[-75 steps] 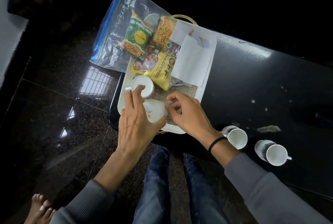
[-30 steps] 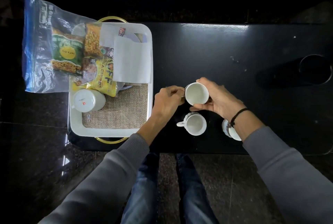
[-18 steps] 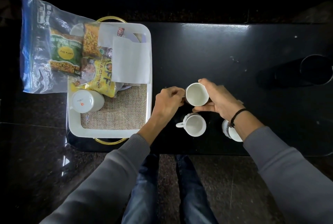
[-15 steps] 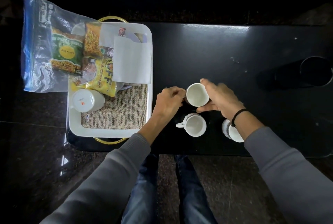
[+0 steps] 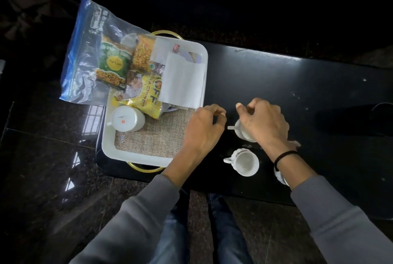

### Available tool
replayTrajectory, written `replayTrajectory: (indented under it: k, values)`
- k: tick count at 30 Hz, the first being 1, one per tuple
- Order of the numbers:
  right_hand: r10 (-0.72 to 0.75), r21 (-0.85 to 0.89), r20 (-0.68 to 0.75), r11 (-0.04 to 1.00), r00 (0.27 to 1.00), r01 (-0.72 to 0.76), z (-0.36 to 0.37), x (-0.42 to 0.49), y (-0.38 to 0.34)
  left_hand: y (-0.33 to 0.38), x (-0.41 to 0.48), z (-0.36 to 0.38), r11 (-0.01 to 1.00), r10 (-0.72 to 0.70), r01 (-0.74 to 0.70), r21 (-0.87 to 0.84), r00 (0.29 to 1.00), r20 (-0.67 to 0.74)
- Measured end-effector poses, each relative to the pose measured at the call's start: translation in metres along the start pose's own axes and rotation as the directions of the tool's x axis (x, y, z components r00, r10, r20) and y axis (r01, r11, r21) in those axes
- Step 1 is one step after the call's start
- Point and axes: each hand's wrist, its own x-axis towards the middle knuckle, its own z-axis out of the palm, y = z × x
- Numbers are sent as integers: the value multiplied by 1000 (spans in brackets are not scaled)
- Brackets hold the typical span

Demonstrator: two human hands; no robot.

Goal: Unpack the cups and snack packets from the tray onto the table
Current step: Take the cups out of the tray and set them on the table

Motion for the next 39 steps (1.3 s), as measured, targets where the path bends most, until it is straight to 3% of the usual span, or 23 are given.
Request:
replayTrajectory:
  k: [7,12,16,25,31,34,36,39]
  values:
    - [-233,135,121,967,965,217,29,-16,-73,-41,-15,-69,988,54,-30,151,987,-153]
    - [-384,255,315,915,868,312,57,-28,-126,-80,-18,-112,945,114,-21,327,957,-267]
    - [-470,254,393,882,790,398,81,-37,-154,-115,-19,-125,888,33,100,449,960,-279]
    - [-464,212,466,885,754,414,102,-40,-173,-139,-14,-132,860,56,68,506,972,-227]
    - [-426,325,412,894,805,307,86,-42,-151,-125,-32,-146,976,34,19,217,970,-239]
    - [-399,397,369,884,839,245,70,-38,-131,-114,-35,-151,995,-103,100,-26,974,-202]
    - [-369,479,341,860,864,178,59,-35,-116,-104,-33,-151,961,-214,185,-207,969,-128]
    - [-338,633,348,772,874,46,43,-31,-92,-85,-28,-141,822,-276,249,-513,961,25]
